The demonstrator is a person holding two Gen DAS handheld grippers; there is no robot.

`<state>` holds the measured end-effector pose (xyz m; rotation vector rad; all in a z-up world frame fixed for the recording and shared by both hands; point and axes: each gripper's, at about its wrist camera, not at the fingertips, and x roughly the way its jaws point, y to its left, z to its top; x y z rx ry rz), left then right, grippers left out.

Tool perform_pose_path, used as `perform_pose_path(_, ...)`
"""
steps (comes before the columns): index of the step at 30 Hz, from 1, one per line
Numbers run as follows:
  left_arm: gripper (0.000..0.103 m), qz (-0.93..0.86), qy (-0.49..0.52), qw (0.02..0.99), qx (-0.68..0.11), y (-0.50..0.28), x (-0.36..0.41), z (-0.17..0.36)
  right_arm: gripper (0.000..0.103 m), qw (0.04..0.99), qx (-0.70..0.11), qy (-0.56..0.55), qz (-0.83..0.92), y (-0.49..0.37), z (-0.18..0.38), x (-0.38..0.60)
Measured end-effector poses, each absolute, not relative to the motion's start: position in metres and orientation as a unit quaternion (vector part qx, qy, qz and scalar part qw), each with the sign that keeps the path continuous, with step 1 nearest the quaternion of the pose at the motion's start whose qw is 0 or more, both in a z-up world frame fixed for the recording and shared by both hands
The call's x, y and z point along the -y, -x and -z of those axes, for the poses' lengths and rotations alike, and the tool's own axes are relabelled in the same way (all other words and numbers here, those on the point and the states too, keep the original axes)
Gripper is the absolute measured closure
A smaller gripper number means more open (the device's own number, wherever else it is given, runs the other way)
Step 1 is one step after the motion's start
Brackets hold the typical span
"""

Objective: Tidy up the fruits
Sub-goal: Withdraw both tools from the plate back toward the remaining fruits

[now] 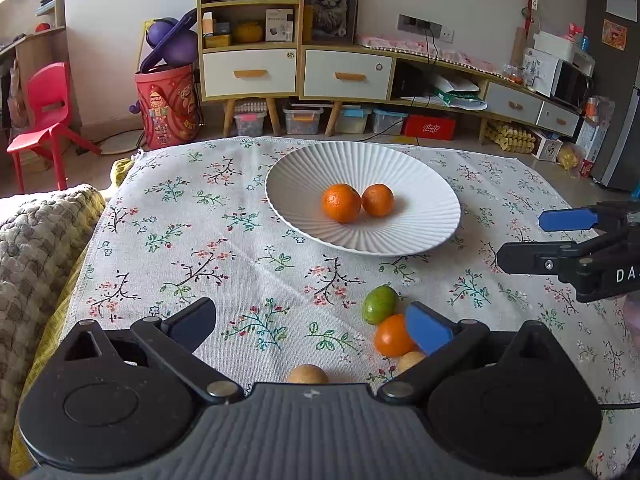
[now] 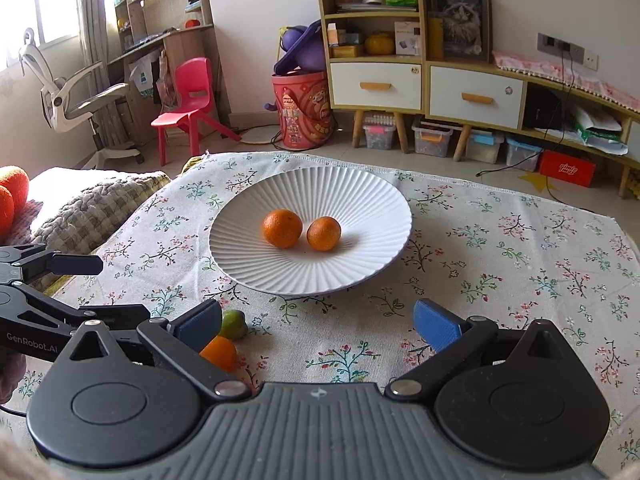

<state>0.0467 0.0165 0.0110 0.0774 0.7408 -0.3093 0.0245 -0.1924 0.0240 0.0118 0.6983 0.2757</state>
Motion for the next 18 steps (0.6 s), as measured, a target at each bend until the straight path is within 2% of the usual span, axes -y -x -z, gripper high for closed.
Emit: perform_pose_path(18, 0.011, 0.126, -0.027, 0.92, -0.369, 0.001, -0.039, 0.011, 0.001, 0.928, -0.354, -0.006, -0.113, 0.01, -0.003, 0.184)
